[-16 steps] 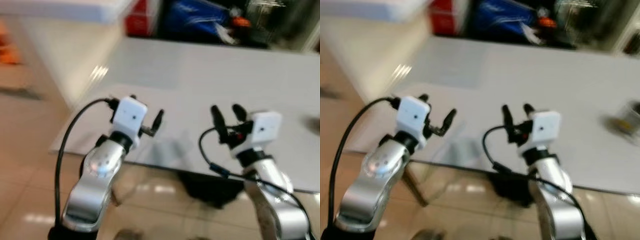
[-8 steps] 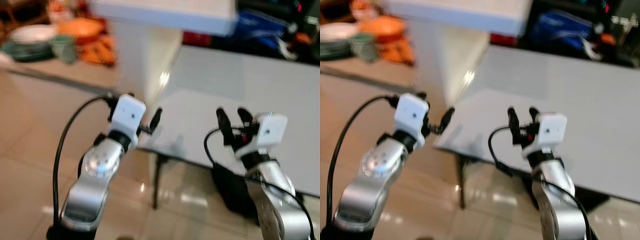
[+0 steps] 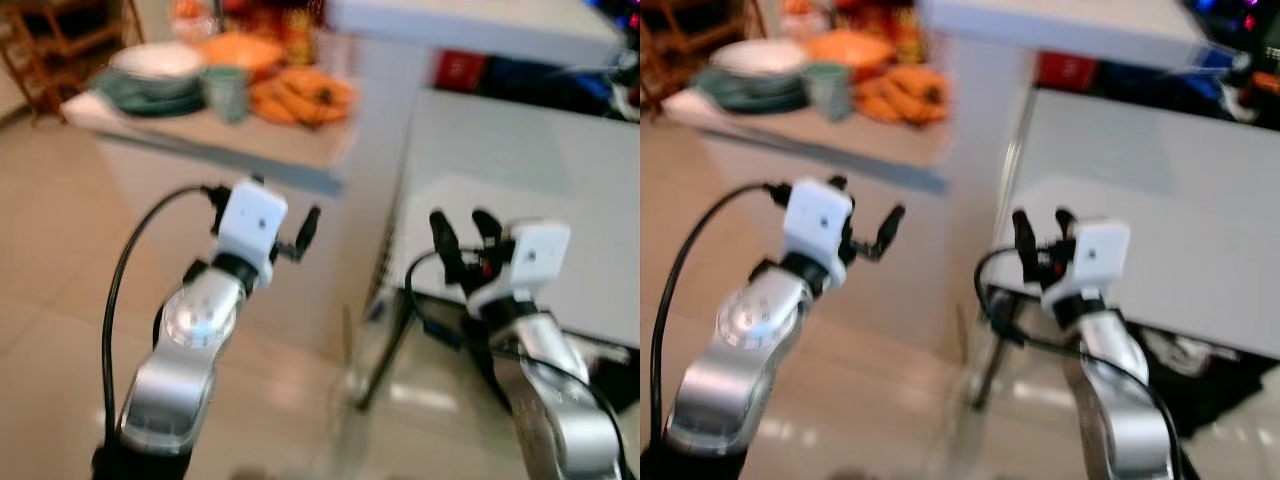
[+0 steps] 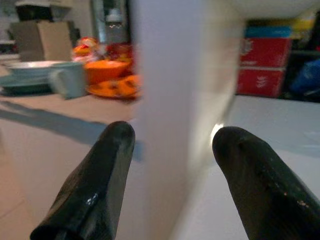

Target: Setting the table

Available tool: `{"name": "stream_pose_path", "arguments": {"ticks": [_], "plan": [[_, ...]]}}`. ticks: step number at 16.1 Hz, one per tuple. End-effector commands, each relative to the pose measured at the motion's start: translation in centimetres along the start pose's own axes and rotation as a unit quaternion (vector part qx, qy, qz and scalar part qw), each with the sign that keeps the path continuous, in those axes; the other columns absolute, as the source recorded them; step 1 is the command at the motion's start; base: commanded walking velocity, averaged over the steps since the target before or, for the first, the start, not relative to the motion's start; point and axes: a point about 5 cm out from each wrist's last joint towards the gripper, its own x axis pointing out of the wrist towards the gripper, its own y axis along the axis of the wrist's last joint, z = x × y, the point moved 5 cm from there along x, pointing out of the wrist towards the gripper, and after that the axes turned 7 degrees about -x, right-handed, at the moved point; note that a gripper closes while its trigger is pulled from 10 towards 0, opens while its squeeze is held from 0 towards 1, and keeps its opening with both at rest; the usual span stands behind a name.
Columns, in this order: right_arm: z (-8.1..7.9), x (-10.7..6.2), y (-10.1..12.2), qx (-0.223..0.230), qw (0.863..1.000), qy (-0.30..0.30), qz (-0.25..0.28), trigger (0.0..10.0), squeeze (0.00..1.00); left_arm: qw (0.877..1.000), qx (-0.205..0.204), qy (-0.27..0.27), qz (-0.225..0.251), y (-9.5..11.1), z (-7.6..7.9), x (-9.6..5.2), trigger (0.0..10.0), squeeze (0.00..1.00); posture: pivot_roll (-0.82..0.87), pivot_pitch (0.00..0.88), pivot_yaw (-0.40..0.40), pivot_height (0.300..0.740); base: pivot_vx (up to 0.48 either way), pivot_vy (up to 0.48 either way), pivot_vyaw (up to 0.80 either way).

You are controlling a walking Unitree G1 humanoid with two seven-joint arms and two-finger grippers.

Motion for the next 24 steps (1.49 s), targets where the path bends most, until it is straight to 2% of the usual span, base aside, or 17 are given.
{"name": "stream_pose_path", "arguments": {"ticks": [1, 5, 6, 7, 9, 11, 16, 18, 24], "plan": [[-0.5, 0.3, 0.7, -0.003, 1.000, 0.013, 0.012, 10.0, 0.00, 1.000, 0.001, 0.011, 0.001, 0.1, -0.6, -0.1, 10.0, 0.00, 0.04, 0.030, -0.031, 0.740, 0.000, 0.480, 0.00], [-0.8, 0.8, 0.8, -0.004, 1.000, 0.027, 0.007, 10.0, 0.00, 1.000, -0.001, 0.011, 0.000, 0.1, -0.4, 0.0, 10.0, 0.00, 0.05, 0.035, -0.033, 0.740, 0.000, 0.480, 0.00], [-0.8, 1.0, 0.6, 0.002, 1.000, 0.028, -0.002, 10.0, 0.00, 1.000, -0.009, 0.017, -0.001, 0.0, -0.5, 0.0, 10.0, 0.00, 0.05, 0.036, -0.033, 0.740, 0.000, 0.480, 0.00], [-0.6, 1.4, 0.4, 0.007, 1.000, 0.021, -0.015, 10.0, 0.00, 0.999, -0.035, 0.031, -0.014, -0.3, -0.7, 0.0, 10.0, 0.00, 0.05, 0.038, -0.034, 0.740, 0.000, 0.000, 0.00], [-0.5, 1.8, 0.6, -0.003, 1.000, 0.020, -0.018, 10.0, 0.00, 0.999, -0.024, 0.033, -0.014, -0.2, -0.8, 0.2, 10.0, 0.00, 0.05, 0.041, -0.036, 0.740, 0.000, 0.000, 0.00], [-0.6, 2.0, 0.9, -0.017, 0.999, 0.026, -0.010, 10.0, 0.00, 0.999, -0.021, 0.025, 0.006, 0.4, -0.7, 0.3, 10.0, 0.00, 0.05, 0.041, -0.036, 0.740, 0.000, 0.000, 0.00], [0.0, 2.4, 1.2, -0.007, 1.000, 0.005, -0.013, 10.0, 0.00, 0.999, -0.028, 0.027, 0.007, 0.6, -0.7, 0.4, 10.0, 0.00, 0.05, 0.047, -0.040, 0.740, 0.413, 0.000, 0.00], [0.2, 2.4, 1.2, -0.006, 1.000, 0.003, -0.014, 10.0, 0.00, 0.999, -0.028, 0.023, 0.008, 0.7, -0.5, 0.4, 10.0, 0.00, 0.05, 0.047, -0.041, 0.740, 0.429, 0.000, -0.74], [0.0, 2.7, 1.5, -0.014, 1.000, 0.018, -0.010, 10.0, 0.00, 0.999, -0.023, 0.023, 0.007, 0.6, -0.4, 0.4, 10.0, 0.00, 0.05, 0.046, -0.046, 0.740, 0.428, 0.000, -0.11]]}}
